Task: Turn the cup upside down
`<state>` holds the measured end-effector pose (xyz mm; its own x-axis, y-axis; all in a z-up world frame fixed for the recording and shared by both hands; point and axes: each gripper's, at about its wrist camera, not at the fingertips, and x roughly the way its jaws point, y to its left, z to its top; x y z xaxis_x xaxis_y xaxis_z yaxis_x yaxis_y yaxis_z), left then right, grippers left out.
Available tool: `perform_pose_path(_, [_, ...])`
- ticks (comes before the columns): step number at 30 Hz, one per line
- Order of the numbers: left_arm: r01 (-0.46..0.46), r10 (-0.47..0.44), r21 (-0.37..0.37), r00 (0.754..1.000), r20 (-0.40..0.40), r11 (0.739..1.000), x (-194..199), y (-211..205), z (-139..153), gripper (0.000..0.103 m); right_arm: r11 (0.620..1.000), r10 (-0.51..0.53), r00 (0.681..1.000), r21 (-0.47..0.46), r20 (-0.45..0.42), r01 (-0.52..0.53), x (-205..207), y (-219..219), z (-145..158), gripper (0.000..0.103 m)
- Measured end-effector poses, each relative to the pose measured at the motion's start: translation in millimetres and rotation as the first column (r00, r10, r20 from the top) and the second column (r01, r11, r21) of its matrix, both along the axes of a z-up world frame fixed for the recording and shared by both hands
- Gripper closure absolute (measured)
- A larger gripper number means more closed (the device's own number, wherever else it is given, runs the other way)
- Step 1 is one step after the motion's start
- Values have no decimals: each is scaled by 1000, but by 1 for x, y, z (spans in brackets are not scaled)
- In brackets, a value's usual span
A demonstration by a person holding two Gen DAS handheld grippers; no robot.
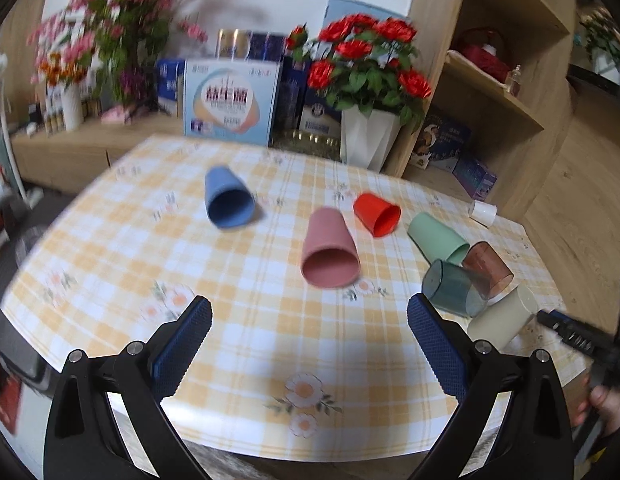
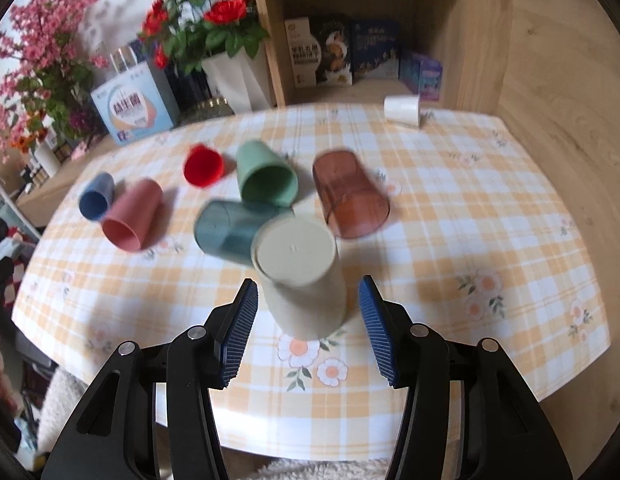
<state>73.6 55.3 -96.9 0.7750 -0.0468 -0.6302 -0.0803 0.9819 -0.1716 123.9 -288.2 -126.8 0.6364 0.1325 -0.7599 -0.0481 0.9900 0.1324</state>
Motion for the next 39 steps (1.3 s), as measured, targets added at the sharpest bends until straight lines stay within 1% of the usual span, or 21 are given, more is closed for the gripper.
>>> perform_pose_path(1, [6, -6, 27, 1000, 16, 1000, -2, 0, 8, 7, 1000, 0, 1000, 1, 19, 0, -2, 0, 9, 51])
perform_pose_path(3, [11, -14, 71, 999, 43, 997, -6, 1, 23, 7, 1000, 0, 998, -2, 55, 1, -7, 0, 25, 41])
perform_pose_path(4, [14, -20, 93, 998, 64, 996, -10, 2, 34, 7, 1000, 4, 996, 1, 90, -4, -11, 1, 39, 40])
perform_pose_path(6, [17, -27, 113, 995, 92, 994, -15, 3, 48, 6, 1000, 14, 988, 4, 156, -15, -22, 2, 62, 30])
perform_pose_path(7, [18, -32, 127, 993, 110, 992, -19, 4, 57, 6, 1000, 14, 984, 2, 179, -14, -25, 2, 71, 27])
perform_pose_path(8, [21, -37, 136, 992, 122, 991, -22, 4, 64, 6, 1000, 13, 978, 2, 207, -14, -30, 1, 80, 20])
perform_pose_path(9, [29, -48, 143, 989, 137, 989, -26, 4, 71, 6, 1000, 15, 973, 5, 230, -17, -34, 1, 89, 16])
perform_pose_path(11, [43, -67, 149, 984, 163, 988, -33, 3, 84, 6, 1000, 13, 964, 2, 264, -14, -42, 2, 105, 16])
perform_pose_path(14, [31, -61, 162, 981, 183, 986, -41, 0, 98, 6, 1000, 10, 957, -8, 289, -8, -51, 6, 120, 16])
perform_pose_path(18, [41, -73, 165, 979, 193, 985, -47, -6, 106, 6, 1000, 25, 948, -8, 317, -23, -63, 13, 134, 16])
perform_pose_path(21, [38, -76, 183, 975, 207, 982, -50, -12, 109, 6, 999, 38, 943, -8, 332, -37, -72, 17, 142, 16])
perform_pose_path(23, [45, -87, 191, 973, 215, 981, -51, -17, 111, 6, 999, 41, 940, -6, 339, -41, -73, 18, 145, 16])
perform_pose_path(28, [60, -99, 179, 971, 218, 982, -54, -21, 115, 6, 999, 43, 936, -4, 350, -44, -77, 19, 150, 16])
perform_pose_path(39, [60, -102, 187, 970, 221, 980, -58, -26, 120, 6, 999, 42, 938, -6, 344, -42, -77, 20, 149, 16])
